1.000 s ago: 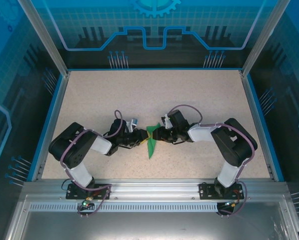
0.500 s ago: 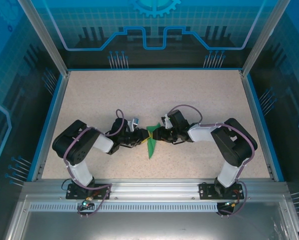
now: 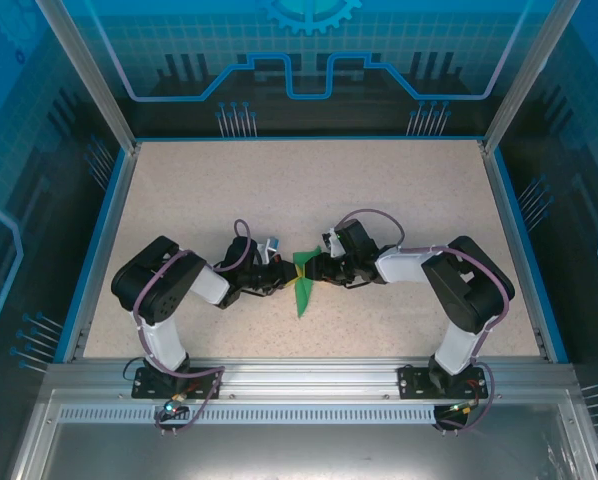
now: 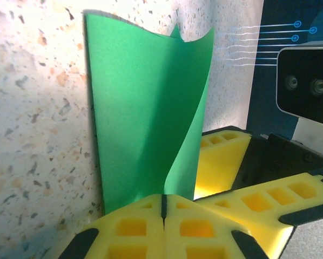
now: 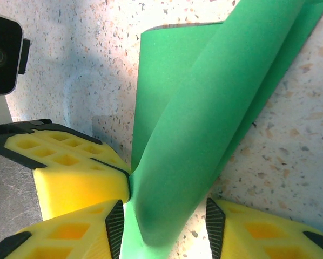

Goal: Fold a paper plane with a square sheet of paper (fold left side to right side)
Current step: Fold the wing for the fifth time at the center of the table.

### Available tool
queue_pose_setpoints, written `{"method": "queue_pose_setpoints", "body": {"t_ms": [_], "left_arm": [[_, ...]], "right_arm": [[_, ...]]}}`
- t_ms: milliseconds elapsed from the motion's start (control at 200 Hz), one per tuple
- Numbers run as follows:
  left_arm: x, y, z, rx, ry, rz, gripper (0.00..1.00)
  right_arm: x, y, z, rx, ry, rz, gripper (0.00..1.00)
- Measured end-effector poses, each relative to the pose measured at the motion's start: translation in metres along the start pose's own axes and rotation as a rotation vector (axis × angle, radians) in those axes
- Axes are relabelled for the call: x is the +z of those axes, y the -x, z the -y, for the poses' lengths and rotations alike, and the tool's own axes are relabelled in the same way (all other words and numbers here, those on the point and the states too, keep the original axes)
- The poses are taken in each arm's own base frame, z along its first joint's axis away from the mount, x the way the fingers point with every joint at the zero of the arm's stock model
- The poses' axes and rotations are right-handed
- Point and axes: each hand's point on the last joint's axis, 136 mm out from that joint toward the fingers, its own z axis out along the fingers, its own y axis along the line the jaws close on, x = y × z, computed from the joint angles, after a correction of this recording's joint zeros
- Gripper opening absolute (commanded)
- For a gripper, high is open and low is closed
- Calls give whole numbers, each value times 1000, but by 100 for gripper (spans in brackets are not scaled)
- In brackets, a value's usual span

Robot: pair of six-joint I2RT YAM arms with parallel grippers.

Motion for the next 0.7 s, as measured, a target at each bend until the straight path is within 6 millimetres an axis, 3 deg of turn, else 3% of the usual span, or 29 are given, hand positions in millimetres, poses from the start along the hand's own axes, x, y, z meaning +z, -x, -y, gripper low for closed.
{"method": "queue_pose_setpoints", "body": {"t_ms": [180, 480, 700], "left_arm": [[-2, 0, 3, 13, -2, 2, 0], [-6, 3, 8, 42, -2, 13, 0], [-6, 3, 5, 36, 10, 16, 0]], "right_arm": [[-2, 0, -2, -3, 7, -4, 55], [-26, 27, -2, 2, 28, 75, 83], [-30, 35, -2, 26, 30, 89, 99]]}}
